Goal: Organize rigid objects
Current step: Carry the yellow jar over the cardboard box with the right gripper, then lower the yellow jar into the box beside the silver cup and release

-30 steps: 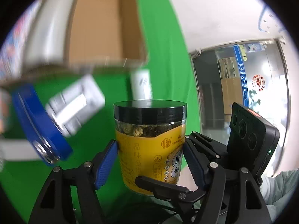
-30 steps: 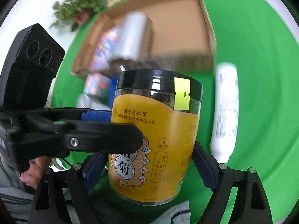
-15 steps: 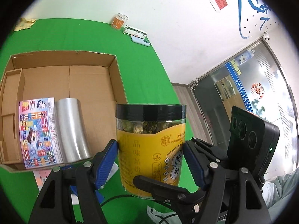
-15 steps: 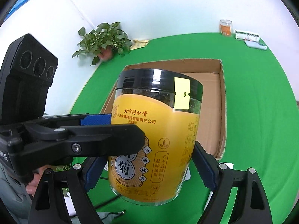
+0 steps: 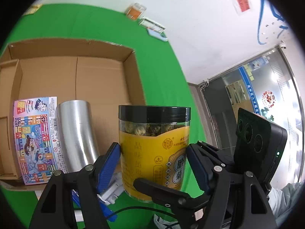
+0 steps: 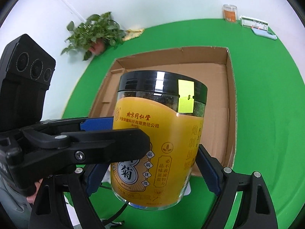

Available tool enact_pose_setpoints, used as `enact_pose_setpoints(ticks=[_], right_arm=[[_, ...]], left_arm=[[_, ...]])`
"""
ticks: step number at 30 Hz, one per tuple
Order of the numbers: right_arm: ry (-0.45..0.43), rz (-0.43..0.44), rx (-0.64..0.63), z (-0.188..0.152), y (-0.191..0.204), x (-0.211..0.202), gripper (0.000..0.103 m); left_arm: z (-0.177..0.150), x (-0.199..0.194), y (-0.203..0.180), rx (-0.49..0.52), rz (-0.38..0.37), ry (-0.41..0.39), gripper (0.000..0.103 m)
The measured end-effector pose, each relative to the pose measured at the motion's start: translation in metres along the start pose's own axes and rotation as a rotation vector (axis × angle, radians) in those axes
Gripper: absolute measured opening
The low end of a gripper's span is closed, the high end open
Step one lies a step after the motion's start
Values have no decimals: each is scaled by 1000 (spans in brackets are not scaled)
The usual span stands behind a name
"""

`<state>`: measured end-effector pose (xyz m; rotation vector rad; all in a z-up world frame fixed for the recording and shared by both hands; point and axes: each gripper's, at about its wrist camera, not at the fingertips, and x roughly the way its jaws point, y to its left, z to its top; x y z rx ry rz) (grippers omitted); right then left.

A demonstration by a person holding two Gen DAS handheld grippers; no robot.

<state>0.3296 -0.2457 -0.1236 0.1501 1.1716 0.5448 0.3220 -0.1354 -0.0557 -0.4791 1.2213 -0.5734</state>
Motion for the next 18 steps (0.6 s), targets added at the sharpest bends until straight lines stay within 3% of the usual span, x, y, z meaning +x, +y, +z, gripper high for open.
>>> enact_pose_setpoints(ticks=[9, 18], right_arm=[[115, -6, 52, 1, -32, 76, 85], [163, -51, 52, 2, -44, 109, 86]], left_arm=[[1, 49, 35, -54, 52, 102, 71], [-2, 69, 48, -120, 78, 142, 69]])
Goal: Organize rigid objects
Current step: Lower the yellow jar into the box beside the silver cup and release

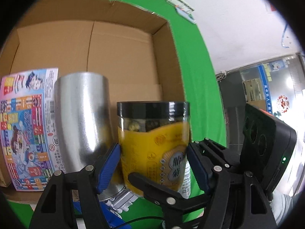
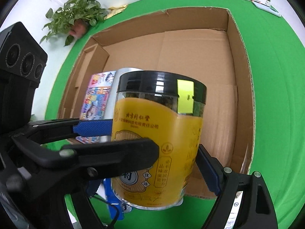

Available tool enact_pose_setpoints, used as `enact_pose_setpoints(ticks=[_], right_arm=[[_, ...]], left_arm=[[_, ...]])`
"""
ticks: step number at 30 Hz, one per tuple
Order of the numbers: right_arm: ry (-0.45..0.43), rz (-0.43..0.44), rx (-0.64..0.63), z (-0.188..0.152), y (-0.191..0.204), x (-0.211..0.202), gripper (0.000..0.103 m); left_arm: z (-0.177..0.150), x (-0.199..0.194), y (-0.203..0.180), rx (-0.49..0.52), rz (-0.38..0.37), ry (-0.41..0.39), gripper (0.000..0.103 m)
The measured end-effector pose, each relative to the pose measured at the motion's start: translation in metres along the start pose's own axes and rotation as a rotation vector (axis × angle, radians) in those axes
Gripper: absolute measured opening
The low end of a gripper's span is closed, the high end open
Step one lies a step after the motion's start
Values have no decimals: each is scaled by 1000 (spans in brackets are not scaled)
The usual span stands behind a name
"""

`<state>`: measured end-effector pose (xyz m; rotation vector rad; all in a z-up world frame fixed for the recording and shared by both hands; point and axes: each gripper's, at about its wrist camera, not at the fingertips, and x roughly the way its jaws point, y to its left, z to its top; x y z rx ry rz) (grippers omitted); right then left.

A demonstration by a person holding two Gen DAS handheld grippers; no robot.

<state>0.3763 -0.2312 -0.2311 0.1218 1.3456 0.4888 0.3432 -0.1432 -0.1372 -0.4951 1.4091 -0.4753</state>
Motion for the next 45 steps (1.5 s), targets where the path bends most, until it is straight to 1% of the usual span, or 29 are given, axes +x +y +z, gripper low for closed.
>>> enact_pose_setpoints(ticks=[3, 5, 8, 11, 13, 14, 15, 16, 17, 19, 20, 23, 24, 25, 26, 27, 28, 29, 30, 32, 33, 34, 35, 36, 37, 40, 42, 43, 45], right_arm=[[45, -30, 54, 2, -8, 17, 89], [37, -33, 83, 0, -13, 18, 89], [31, -17, 97, -6, -16, 13, 89], [10, 24, 84, -18, -11, -2, 89], [-18, 23, 62, -24, -4, -16, 89], [-42, 21, 55, -28, 1, -25, 89], [-57, 18, 54, -30, 4, -33, 92], [-85, 9, 54, -34, 8, -44, 98], [-116, -6, 55, -39, 12, -55, 101], [-155, -30, 53, -45, 19, -73, 102], [-167, -42, 48, -48, 23, -83, 102], [-180, -116, 30, -56, 35, -104, 102], [-181, -132, 27, -58, 36, -111, 101], [-192, -140, 25, -64, 36, -121, 86], [-211, -135, 23, -67, 38, -129, 71], [-228, -136, 19, -73, 40, -141, 44], [-229, -143, 15, -76, 42, -148, 38], [-235, -147, 13, -80, 41, -152, 38], [-262, -153, 13, -87, 43, -162, 40], [-298, -175, 10, -95, 46, -175, 71], [-323, -192, 11, -100, 48, -181, 102], [-371, -200, 14, -107, 48, -190, 102], [-410, -203, 18, -115, 48, -197, 102], [-412, -202, 21, -117, 48, -201, 102], [-399, -195, 29, -121, 46, -202, 102], [-368, -173, 67, -130, 34, -198, 102], [-356, -155, 119, -140, 13, -185, 102], [-340, -173, 149, -144, 3, -178, 102], [-297, -253, 222, -156, -28, -155, 102]], left_arm=[[-5, 10, 3, -24, 21, 32, 66], [-13, 5, 1, -19, 22, 17, 66], [-20, -10, -3, 8, 53, -23, 66], [-31, -38, -10, 53, 99, -105, 66], [-37, -57, -15, 73, 127, -164, 66], [-41, -68, -18, 83, 148, -203, 69], [-44, -77, -20, 91, 162, -235, 69], [-48, -86, -23, 101, 176, -270, 69], [-51, -96, -24, 112, 190, -307, 69], [-60, -115, -32, 131, 236, -381, 74], [-65, -123, -38, 136, 266, -417, 78], [-77, -137, -48, 136, 327, -485, 79], [-80, -138, -52, 131, 343, -493, 79], [-85, -141, -53, 122, 371, -503, 79], [-87, -143, -54, 123, 388, -506, 69], [-93, -145, -57, 150, 382, -506, 24], [-94, -143, -59, 170, 369, -486, 1], [-96, -141, -60, 177, 355, -460, 3], [-100, -141, -62, 175, 330, -455, 3], [-108, -145, -66, 163, 274, -466, 3], [-111, -144, -67, 154, 267, -471, 9], [-113, -142, -68, 140, 276, -474, 19], [-115, -141, -68, 123, 291, -470, 57], [-115, -139, -68, 112, 295, -464, 93], [-117, -138, -67, 99, 307, -461, 97], [-119, -128, -65, 110, 350, -423, 97], [-124, -123, -63, 120, 358, -396, 97], [-126, -120, -61, 116, 353, -382, 97], [-130, -113, -56, 101, 334, -342, 97]])
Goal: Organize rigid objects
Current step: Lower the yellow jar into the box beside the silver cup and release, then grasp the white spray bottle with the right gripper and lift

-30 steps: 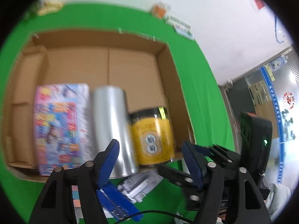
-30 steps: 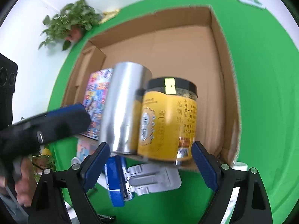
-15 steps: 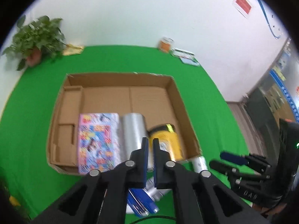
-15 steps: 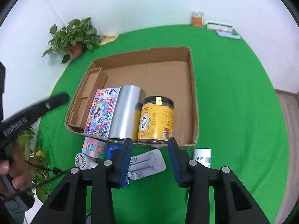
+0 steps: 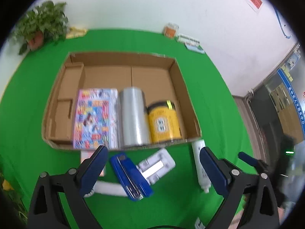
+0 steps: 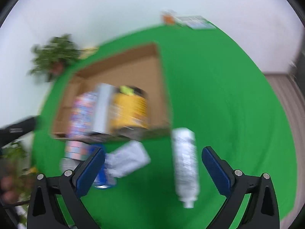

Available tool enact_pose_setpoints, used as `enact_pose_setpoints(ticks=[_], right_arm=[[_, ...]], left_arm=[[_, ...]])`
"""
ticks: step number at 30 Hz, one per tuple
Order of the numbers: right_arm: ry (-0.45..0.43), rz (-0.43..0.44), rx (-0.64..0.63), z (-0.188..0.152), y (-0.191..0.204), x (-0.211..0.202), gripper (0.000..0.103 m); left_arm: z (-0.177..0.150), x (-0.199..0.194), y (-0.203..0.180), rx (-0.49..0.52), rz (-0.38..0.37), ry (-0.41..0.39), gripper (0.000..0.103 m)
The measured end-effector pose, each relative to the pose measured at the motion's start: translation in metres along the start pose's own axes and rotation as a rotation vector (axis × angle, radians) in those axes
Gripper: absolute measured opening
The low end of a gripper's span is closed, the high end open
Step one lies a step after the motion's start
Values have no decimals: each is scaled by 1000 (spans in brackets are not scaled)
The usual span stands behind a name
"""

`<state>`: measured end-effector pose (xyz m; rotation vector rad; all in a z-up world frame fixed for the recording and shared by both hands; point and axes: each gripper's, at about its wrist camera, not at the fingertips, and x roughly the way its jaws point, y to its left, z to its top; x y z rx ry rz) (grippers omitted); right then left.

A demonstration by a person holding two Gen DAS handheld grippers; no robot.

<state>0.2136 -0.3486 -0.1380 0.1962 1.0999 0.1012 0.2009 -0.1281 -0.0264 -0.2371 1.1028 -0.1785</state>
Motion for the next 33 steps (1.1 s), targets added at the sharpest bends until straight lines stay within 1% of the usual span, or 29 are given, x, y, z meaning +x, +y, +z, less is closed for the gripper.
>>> enact_pose_setpoints(ticks=[1, 2, 4, 5, 6, 7, 8, 9, 11, 12, 13, 14, 15, 18, 21, 24, 27, 28, 29, 33], right_arm=[[16, -32, 12, -7, -11, 11, 101], [50, -57, 11, -17, -24, 26, 100], [110, -87, -32, -33, -36, 52, 90], [131, -100, -69, -43, -40, 63, 88], [138, -108, -95, -54, -41, 70, 87], [141, -110, -110, -60, -42, 76, 83], [143, -102, -112, -65, -44, 80, 80], [148, -79, -96, -70, -47, 86, 74], [162, -63, -80, -75, -49, 96, 60], [176, -48, -85, -79, -49, 103, 51], [160, -54, -105, -81, -47, 103, 42], [147, -56, -135, -82, -43, 102, 43], [160, -65, -160, -85, -40, 101, 42], [175, -29, -166, -100, -43, 94, 42], [185, -7, -181, -131, -50, 78, 42], [195, -15, -210, -158, -54, 63, 42], [207, -14, -201, -181, -61, 51, 42], [207, -15, -193, -188, -64, 47, 42], [206, -17, -183, -186, -69, 44, 42], [195, -8, -115, -200, -77, 35, 43]], left_arm=[[-5, 4, 1, -7, -10, 28, 97], [-10, 8, 3, -14, -17, 53, 97], [-18, 13, 4, -23, -26, 87, 97], [-23, 18, 5, -27, -32, 110, 97], [-25, 20, 6, -29, -33, 123, 97], [-28, 22, 6, -32, -35, 136, 97], [-31, 25, 6, -32, -38, 148, 97], [-32, 26, 6, -31, -41, 154, 97], [-34, 29, 4, -25, -49, 170, 97], [-35, 31, 3, -24, -53, 176, 97], [-36, 33, 1, -21, -61, 184, 97], [-37, 36, -1, -18, -68, 192, 97], [-37, 39, -5, -9, -79, 205, 97], [-40, 50, -19, 24, -129, 246, 97], [-48, 67, -39, 73, -187, 311, 97], [-61, 88, -60, 109, -245, 381, 97], [-78, 114, -76, 106, -315, 463, 97], [-83, 124, -81, 102, -327, 491, 96], [-91, 137, -87, 100, -333, 529, 96], [-107, 170, -102, 87, -358, 611, 96]])
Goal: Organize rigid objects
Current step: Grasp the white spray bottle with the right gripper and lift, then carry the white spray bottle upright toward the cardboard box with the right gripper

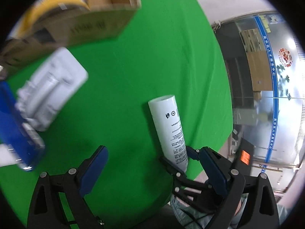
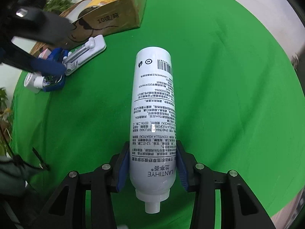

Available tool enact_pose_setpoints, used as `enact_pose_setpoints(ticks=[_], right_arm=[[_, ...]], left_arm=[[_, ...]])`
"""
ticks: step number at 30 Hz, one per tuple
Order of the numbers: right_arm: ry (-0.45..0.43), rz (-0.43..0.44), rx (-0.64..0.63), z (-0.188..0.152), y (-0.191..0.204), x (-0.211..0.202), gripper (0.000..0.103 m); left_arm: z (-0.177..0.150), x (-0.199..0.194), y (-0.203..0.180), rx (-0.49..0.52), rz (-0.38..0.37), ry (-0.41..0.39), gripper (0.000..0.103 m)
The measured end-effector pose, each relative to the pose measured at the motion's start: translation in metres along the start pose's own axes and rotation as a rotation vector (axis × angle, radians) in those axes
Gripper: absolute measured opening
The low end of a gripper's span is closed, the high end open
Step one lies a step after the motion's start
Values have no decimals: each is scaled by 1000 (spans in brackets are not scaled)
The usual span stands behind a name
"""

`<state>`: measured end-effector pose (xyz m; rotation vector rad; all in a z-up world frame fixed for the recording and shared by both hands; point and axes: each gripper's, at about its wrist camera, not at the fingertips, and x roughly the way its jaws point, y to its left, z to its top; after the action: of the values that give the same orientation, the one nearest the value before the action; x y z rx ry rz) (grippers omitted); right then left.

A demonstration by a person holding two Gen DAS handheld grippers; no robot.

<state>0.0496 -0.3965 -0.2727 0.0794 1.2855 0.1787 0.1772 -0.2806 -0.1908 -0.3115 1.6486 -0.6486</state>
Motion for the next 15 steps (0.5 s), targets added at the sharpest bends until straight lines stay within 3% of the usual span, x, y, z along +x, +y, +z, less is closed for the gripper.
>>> enact_pose_setpoints(ticks=[3, 6, 11, 15], right_arm=[[-8, 7, 39, -1, -1, -4, 44], [-9, 36, 75, 3, 1, -2, 54], [-33, 79, 114, 3, -3, -5, 68], [-69, 103, 136, -2, -14, -13, 69]], left_arm=[[3, 20, -5, -8, -48, 40, 96], [5, 37, -11, -6, -47, 77, 95], [7, 59, -10, -54, -72, 132, 83], [12, 63, -16, -47, -55, 144, 75]])
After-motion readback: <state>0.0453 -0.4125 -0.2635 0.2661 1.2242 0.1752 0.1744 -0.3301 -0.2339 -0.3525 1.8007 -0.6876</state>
